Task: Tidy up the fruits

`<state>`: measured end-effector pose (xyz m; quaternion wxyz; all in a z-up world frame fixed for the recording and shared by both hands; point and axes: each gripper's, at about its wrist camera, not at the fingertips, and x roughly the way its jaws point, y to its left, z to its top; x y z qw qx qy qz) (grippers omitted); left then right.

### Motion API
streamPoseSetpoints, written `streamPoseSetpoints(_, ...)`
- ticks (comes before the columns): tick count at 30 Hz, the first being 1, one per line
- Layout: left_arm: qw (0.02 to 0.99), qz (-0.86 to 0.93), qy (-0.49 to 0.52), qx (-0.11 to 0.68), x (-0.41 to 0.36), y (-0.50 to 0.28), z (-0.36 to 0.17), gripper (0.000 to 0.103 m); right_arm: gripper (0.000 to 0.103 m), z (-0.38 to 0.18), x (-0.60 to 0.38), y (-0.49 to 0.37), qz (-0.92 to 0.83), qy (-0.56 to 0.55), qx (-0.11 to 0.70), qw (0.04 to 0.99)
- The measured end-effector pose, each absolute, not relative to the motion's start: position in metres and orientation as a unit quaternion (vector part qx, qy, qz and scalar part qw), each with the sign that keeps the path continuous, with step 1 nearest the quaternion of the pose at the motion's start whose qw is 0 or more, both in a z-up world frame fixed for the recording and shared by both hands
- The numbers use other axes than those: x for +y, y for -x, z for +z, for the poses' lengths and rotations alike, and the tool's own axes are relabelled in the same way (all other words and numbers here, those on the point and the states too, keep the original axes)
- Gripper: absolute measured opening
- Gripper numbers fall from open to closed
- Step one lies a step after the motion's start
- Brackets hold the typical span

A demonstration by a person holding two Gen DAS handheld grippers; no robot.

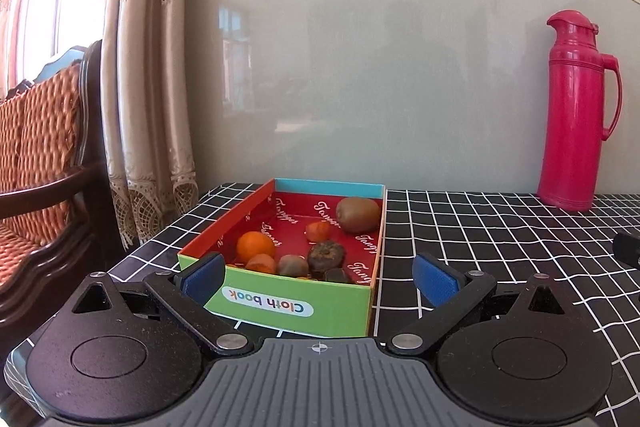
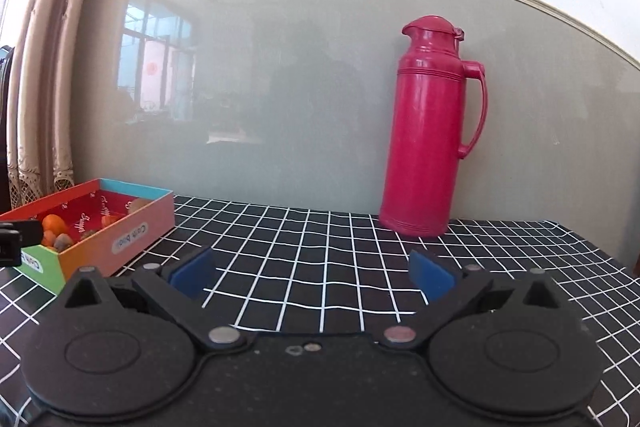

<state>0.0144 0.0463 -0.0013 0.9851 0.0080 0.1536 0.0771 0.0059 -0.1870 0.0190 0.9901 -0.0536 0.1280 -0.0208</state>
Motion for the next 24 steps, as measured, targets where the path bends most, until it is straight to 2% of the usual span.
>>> streamPoseSetpoints(24, 0.985, 0.079, -0.004, 0.152, 0.0454, -0.0135, -0.0006, 0.099, 0.103, 0.0192, -0.1914, -0.0057, -0.026, 0.042, 0.131, 0.99)
